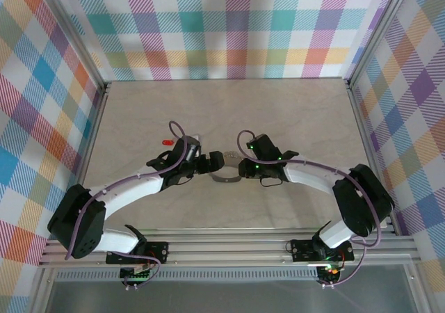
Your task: Put the keys on the keyring
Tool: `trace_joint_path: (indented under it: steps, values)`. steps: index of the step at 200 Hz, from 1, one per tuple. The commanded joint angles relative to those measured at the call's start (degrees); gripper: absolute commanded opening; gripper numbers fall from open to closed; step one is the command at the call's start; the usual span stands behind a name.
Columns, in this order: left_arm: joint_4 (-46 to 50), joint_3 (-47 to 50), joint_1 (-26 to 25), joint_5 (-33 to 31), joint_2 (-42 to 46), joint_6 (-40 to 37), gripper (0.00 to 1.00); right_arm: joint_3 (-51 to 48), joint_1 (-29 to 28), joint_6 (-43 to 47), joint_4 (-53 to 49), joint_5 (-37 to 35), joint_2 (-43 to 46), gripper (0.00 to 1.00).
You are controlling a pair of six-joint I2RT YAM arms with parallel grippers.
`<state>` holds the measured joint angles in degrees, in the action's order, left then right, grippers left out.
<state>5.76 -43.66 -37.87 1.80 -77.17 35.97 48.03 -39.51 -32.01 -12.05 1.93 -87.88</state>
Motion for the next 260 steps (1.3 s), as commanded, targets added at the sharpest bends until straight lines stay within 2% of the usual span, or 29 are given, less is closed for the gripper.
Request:
trace_joint_path:
  steps: [1,70,231,242,260]
  values:
    - [3.5,-2.5,-1.0,-3.2,2.4,-2.3,1.00,2.3,-1.4,2.6,-4.1,-3.4,-2.0,0.28]
    - [5.3,-2.3,0.7,-4.7,5.3,-3.2,1.00,7.1,-5.4,5.2,-8.7,-11.5,-6.1,0.26]
    - [3.0,-0.4,1.7,-3.2,5.2,-2.7,1.00,10.7,-6.1,6.5,-9.9,-15.6,-12.2,0.20]
    - [2.9,-0.3,1.7,-3.2,5.2,-2.7,1.00,10.6,-6.1,6.7,-9.7,-15.2,-12.0,0.23]
    - [2.6,-0.1,1.8,-3.0,5.0,-2.6,1.00,10.7,-6.2,6.7,-9.5,-14.9,-11.8,0.34]
